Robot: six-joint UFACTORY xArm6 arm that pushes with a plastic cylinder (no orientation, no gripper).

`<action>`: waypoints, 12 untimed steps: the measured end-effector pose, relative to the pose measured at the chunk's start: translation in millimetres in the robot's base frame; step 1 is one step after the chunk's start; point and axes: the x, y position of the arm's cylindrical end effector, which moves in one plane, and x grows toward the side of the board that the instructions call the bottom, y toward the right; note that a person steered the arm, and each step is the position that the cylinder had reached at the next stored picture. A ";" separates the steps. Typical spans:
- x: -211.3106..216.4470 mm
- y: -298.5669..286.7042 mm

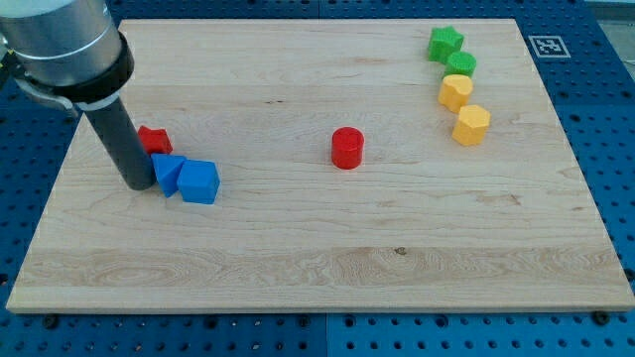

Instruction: Place the blue blocks right to the red star

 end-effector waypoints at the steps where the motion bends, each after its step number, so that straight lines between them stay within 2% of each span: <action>1: -18.7 -10.7; 2: -26.2 -22.6; 4: 62.1 -8.7; 5: 65.8 30.7; 12: -23.9 23.6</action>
